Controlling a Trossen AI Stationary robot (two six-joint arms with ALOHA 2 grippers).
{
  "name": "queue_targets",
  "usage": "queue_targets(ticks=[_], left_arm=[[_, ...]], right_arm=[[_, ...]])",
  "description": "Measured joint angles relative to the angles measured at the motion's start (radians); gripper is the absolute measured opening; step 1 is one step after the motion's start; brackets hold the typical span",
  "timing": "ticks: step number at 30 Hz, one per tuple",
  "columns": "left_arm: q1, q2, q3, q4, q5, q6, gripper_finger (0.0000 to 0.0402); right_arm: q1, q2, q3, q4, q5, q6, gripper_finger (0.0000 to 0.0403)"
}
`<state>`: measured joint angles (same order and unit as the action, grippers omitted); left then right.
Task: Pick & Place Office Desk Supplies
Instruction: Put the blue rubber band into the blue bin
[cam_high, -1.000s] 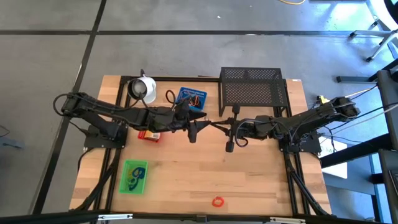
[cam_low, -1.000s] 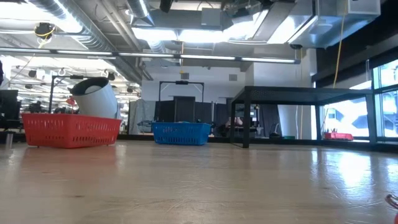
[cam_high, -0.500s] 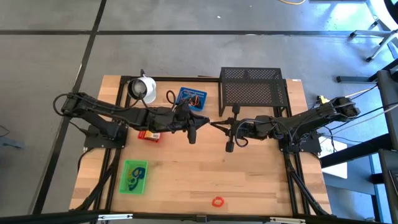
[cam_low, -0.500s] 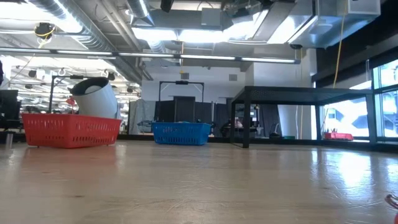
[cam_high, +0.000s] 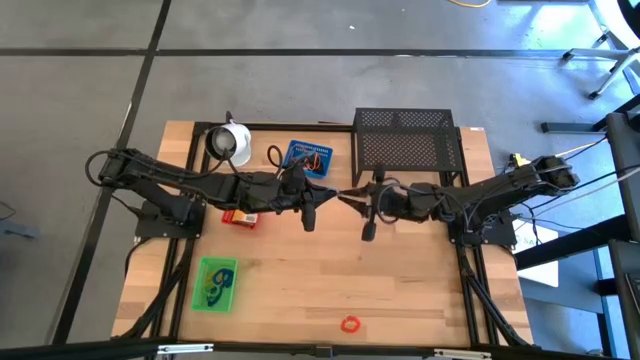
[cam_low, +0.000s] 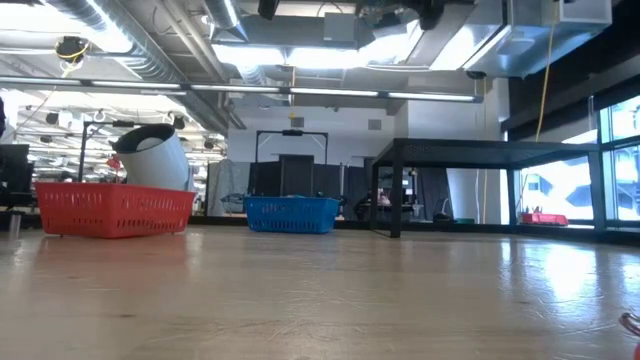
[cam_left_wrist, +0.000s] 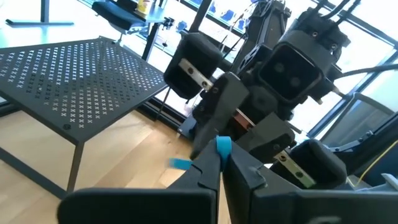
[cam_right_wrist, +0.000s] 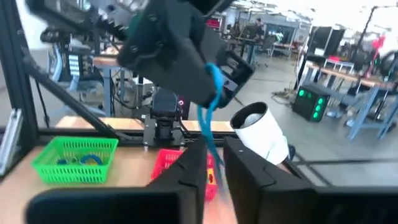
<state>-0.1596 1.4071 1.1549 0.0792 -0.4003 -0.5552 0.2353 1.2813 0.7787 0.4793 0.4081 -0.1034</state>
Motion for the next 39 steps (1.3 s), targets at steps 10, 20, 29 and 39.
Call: queue_targets(ticks=[10, 20, 29, 39], left_arm=[[0.0, 0.0, 0.0, 0.0, -0.006, 0.0, 0.0003], [0.04, 0.0, 0.0, -0.016, -0.006, 0.001, 0.0004], [0.192, 0.0, 0.0, -0.197, 0.049, 0.001, 0.0005], [0.417, 0.01, -0.018, -0.458, 0.047, -0.007, 0.0005]], right_arm=[[-0.008, -0.002, 0.001, -0.04, -0.033, 0.099, 0.0197], [-0.009, -0.105, 0.001, -0.201, -0.034, 0.197, 0.0318], [-0.008, -0.226, 0.001, -0.469, -0.034, 0.414, 0.033], [-0.008, -0.214, 0.001, -0.562, -0.034, 0.541, 0.0323]])
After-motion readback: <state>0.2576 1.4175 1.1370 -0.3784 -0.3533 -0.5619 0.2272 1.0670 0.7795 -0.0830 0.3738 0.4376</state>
